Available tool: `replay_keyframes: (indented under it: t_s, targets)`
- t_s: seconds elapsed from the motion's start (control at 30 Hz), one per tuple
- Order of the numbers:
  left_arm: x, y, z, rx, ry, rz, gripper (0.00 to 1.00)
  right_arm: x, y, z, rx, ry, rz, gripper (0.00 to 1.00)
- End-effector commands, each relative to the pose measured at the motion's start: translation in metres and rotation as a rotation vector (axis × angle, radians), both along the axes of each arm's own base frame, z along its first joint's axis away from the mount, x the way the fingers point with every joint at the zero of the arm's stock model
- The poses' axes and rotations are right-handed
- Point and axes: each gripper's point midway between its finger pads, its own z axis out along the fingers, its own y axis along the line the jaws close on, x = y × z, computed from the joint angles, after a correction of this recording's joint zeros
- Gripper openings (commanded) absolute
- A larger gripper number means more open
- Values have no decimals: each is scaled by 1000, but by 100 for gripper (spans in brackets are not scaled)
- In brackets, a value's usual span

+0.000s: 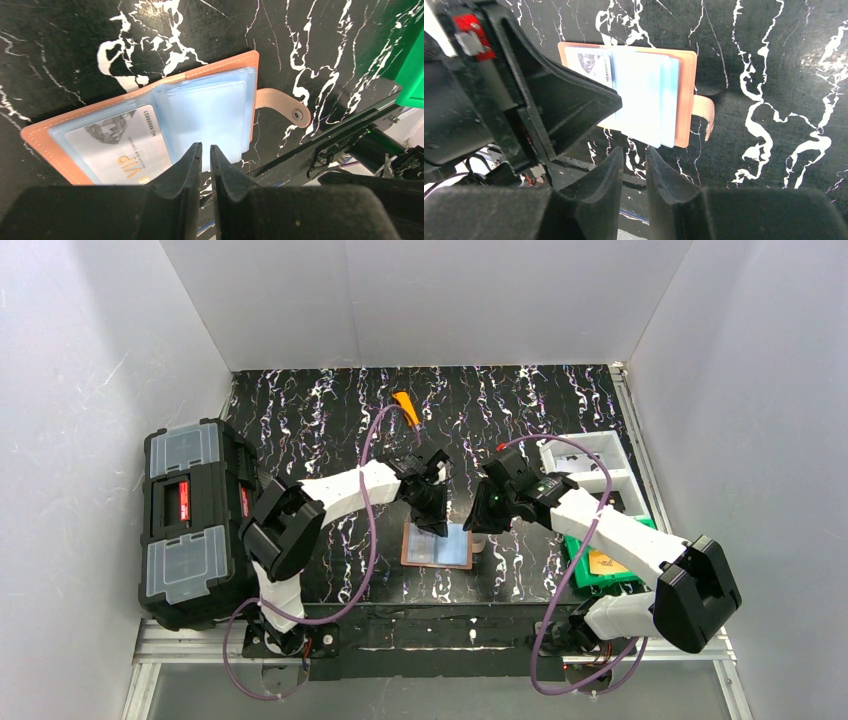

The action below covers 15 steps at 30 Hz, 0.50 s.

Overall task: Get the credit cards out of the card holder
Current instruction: Remove the credit card from the card holder.

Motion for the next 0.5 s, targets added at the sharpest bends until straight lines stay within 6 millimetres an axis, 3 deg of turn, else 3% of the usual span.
replay_keyframes:
  t_s: [0.0,0.17,0.47]
  targets:
    - [0,11,25,-29,-26,2,12,5,15,18,49,-32,37,31]
    - [2,20,26,-23,-22,9,12,5,28,21,62,-30,69,31]
    - [8,73,14,74,8,118,12,5,70,4,136,55,180,32]
